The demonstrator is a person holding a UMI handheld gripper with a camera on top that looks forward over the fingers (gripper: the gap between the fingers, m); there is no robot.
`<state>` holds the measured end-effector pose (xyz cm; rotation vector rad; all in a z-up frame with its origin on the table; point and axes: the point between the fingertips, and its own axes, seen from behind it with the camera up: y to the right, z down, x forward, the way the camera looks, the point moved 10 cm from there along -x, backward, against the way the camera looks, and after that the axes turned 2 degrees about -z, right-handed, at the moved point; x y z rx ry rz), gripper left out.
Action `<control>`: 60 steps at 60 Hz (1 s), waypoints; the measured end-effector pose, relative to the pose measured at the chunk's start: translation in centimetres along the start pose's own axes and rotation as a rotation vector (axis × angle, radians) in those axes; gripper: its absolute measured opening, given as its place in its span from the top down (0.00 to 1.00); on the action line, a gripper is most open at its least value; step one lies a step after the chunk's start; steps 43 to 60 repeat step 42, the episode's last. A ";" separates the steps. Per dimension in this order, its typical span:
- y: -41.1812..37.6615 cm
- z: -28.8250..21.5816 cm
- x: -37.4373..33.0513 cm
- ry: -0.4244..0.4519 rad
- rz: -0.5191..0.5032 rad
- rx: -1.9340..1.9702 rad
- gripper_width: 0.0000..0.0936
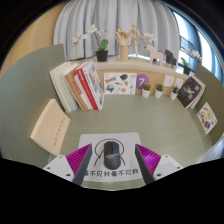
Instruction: Arrange mouse
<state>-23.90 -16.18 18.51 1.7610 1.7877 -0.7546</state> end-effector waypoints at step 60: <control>9.4 1.5 -18.6 0.260 -0.058 -0.050 0.10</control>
